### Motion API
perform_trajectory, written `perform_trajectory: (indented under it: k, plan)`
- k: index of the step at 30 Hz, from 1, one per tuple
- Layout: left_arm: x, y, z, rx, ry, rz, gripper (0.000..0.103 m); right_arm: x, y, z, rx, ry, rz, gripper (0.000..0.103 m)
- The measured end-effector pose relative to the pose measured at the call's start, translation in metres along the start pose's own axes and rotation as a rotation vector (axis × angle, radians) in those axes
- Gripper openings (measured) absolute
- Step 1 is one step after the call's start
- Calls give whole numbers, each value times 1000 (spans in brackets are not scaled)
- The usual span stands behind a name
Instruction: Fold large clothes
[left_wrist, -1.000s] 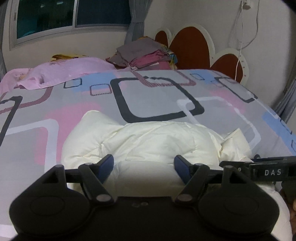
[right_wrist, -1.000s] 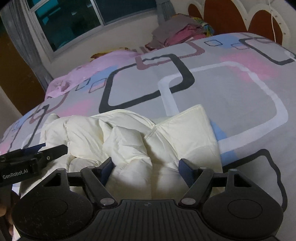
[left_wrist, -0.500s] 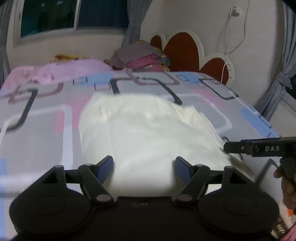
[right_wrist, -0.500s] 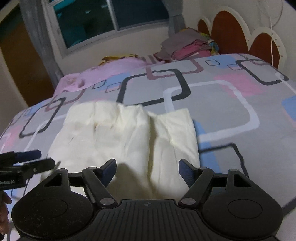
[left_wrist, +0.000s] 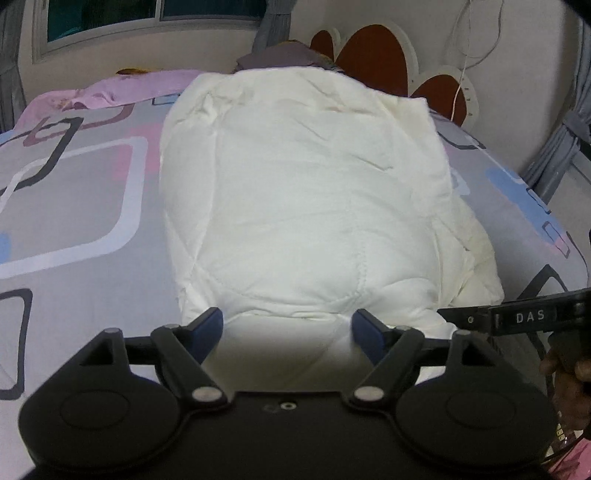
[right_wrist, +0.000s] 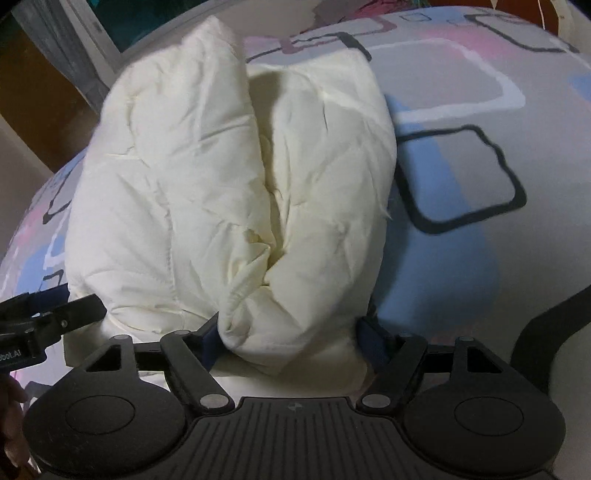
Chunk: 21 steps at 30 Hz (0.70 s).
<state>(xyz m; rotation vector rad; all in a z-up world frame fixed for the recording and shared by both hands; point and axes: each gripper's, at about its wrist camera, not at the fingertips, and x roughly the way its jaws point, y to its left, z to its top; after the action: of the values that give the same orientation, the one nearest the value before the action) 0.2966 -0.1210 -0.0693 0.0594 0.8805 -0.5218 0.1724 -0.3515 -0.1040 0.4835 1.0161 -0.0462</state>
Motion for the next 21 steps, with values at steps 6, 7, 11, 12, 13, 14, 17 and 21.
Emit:
perform_trajectory:
  k: [6, 7, 11, 12, 13, 14, 17, 21]
  plan:
    - [-27, 7, 14, -35, -61, 4, 83, -49, -4, 19, 4, -128, -5, 74]
    - [-33, 10, 17, -38, -95, 13, 86, -60, -2, 25, -10, -180, -12, 74]
    - [-28, 30, 40, -65, -129, 38, 87, -75, 6, 60, -69, -301, -1, 73]
    - [-24, 35, 44, -83, -122, 26, 88, -70, 3, 69, -53, -294, -1, 73]
    - [-19, 42, 47, -115, -109, 0, 88, -64, -4, 76, -19, -265, 14, 74]
    - [-13, 49, 51, -158, -85, -26, 90, -56, -14, 82, 33, -230, 32, 74]
    - [-2, 64, 48, -269, -54, -75, 96, -42, -50, 77, 164, -187, 74, 93]
    - [10, 77, 40, -374, -33, -125, 99, -20, -91, 69, 320, -111, 203, 94]
